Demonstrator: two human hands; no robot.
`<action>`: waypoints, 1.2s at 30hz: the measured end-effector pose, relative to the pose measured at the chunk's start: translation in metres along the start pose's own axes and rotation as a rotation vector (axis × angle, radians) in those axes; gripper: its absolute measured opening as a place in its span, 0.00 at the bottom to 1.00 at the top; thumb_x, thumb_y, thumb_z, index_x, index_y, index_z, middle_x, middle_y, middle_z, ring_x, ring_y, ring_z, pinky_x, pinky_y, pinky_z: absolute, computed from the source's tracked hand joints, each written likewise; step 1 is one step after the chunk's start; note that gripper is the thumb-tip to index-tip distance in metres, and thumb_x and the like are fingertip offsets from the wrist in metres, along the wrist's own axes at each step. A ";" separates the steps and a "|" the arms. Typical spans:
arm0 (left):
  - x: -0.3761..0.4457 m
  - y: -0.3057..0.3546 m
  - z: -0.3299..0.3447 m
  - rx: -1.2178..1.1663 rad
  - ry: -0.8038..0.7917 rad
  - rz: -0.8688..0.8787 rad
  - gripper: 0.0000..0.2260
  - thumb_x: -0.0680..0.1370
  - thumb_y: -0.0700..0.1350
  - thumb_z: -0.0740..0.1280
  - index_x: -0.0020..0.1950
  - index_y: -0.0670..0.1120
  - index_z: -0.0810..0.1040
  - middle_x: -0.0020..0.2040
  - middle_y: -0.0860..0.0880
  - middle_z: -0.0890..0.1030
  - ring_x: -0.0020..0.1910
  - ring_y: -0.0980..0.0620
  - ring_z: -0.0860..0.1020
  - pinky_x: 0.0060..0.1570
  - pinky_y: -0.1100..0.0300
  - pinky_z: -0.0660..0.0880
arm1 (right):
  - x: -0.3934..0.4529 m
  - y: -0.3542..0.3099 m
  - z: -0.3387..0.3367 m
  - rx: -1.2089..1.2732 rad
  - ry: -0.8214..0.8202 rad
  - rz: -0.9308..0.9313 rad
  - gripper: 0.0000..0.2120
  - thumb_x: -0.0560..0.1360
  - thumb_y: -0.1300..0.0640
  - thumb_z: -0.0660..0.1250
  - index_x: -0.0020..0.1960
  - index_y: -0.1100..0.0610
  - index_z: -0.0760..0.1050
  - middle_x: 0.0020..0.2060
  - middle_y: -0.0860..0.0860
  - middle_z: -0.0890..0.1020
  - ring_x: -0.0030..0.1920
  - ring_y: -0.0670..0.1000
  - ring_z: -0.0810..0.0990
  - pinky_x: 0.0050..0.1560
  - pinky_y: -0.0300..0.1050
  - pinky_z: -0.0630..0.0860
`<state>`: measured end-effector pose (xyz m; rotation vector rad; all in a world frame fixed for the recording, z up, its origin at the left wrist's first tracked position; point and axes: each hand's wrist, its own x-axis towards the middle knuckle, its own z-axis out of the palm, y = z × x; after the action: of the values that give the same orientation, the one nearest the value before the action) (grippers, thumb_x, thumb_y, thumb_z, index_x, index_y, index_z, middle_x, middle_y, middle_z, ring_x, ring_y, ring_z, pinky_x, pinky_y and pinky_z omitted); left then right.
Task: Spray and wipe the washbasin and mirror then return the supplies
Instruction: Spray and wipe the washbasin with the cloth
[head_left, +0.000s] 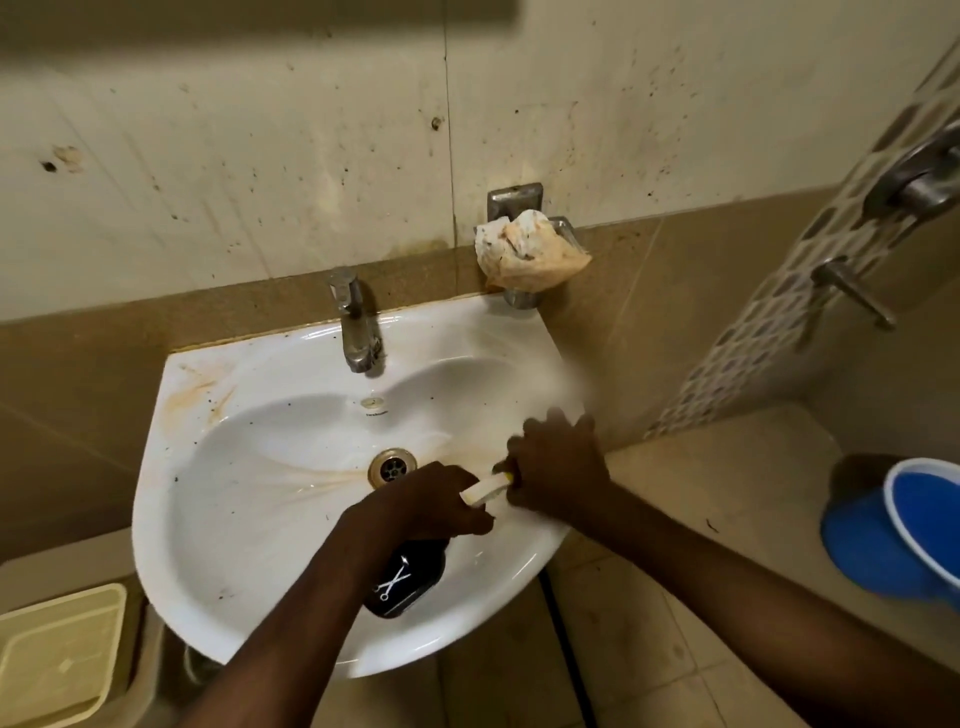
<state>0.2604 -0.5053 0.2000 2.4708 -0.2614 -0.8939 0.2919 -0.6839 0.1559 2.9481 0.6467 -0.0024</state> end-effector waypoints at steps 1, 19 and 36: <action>-0.001 0.000 -0.001 0.042 -0.013 -0.001 0.12 0.74 0.54 0.68 0.53 0.48 0.78 0.49 0.48 0.82 0.43 0.54 0.77 0.36 0.67 0.69 | -0.010 -0.004 0.003 0.017 -0.054 -0.024 0.21 0.61 0.37 0.66 0.42 0.53 0.79 0.38 0.52 0.79 0.43 0.57 0.76 0.45 0.56 0.70; -0.009 -0.005 0.005 0.224 0.009 -0.062 0.21 0.74 0.56 0.65 0.63 0.46 0.75 0.61 0.46 0.78 0.61 0.47 0.76 0.52 0.58 0.71 | -0.001 -0.009 -0.004 -0.001 -0.120 -0.036 0.20 0.70 0.39 0.63 0.53 0.53 0.77 0.47 0.52 0.77 0.52 0.57 0.72 0.51 0.55 0.65; 0.005 -0.020 0.002 0.255 0.158 0.052 0.15 0.73 0.57 0.64 0.47 0.46 0.78 0.46 0.47 0.80 0.39 0.54 0.72 0.32 0.65 0.63 | -0.008 -0.032 -0.004 0.009 -0.172 0.023 0.21 0.73 0.40 0.61 0.54 0.55 0.77 0.48 0.55 0.79 0.53 0.60 0.73 0.55 0.54 0.64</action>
<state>0.2632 -0.4905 0.1856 2.7376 -0.4049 -0.6750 0.2710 -0.6583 0.1565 2.9211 0.5890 -0.2540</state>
